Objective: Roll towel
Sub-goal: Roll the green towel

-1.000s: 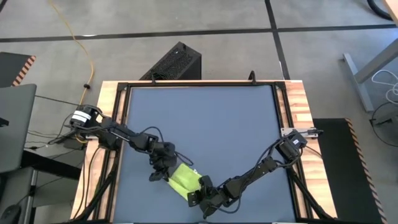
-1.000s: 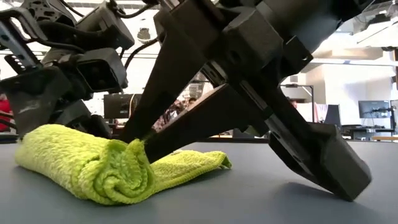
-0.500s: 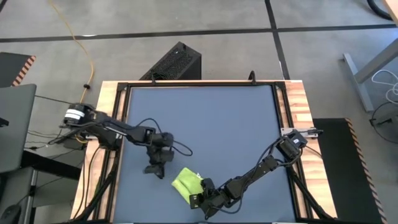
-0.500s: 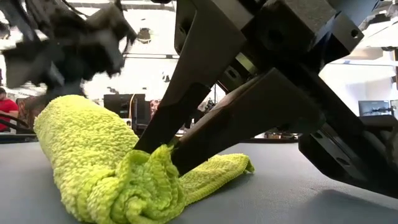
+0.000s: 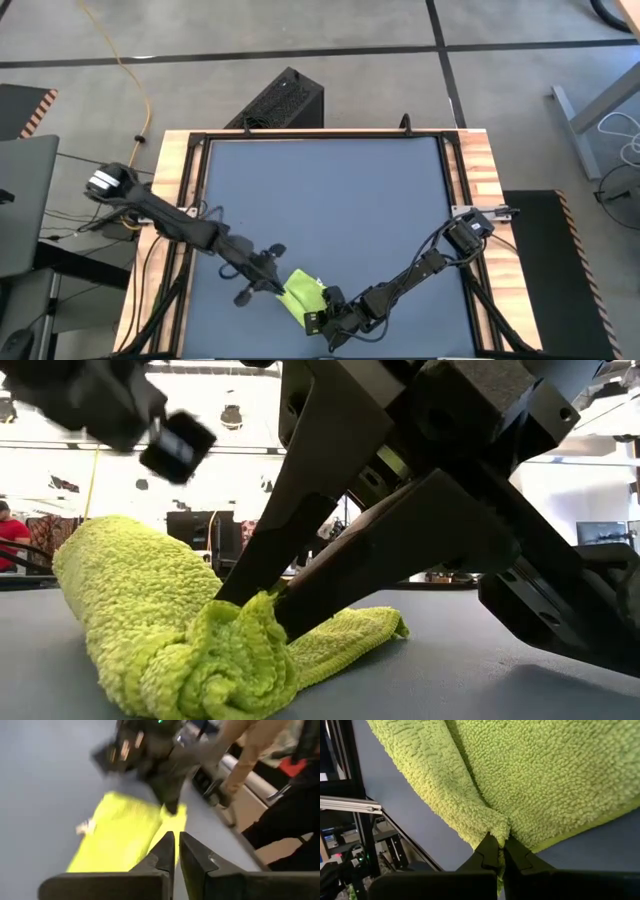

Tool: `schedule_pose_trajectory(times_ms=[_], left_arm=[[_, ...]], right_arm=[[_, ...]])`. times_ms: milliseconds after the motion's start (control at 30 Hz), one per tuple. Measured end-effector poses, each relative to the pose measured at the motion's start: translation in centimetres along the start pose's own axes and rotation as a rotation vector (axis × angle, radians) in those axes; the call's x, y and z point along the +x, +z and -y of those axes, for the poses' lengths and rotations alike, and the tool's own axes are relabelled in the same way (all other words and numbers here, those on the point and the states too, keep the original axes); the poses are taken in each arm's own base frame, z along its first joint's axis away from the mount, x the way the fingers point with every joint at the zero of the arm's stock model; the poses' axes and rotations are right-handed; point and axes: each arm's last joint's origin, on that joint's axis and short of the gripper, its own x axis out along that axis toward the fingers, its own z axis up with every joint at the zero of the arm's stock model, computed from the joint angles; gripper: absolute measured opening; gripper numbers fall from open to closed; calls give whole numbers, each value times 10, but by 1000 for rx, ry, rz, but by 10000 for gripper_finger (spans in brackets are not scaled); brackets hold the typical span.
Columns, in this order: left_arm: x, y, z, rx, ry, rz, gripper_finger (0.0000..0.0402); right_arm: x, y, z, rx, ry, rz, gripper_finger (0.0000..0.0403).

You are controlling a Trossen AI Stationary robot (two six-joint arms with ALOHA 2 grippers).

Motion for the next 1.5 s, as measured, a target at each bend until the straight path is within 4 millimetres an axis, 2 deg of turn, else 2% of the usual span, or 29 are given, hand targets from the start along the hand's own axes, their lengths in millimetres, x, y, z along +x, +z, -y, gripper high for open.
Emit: schedule_pose_trajectory(times_ms=[200,400,600,767,933,1133,1500], left_arm=[[30,-26,-8,-129,-32,-64,3],[41,-40,-8,-151,-29,-107,1],[41,-44,-12,-166,61,-129,0],[40,-49,-13,-183,96,-172,0],[39,-54,-14,-199,112,-230,0],[38,-56,-14,-212,122,-254,0],[38,-58,-15,-230,142,-264,0]], right_arm=[[0,1,0,1,0,2,20],[0,1,0,9,2,5,20],[0,1,-1,3,8,11,23],[1,2,-1,7,19,14,49],[2,4,-2,16,19,16,67],[0,5,-4,21,24,15,71],[-28,9,-17,-18,20,67,73]])
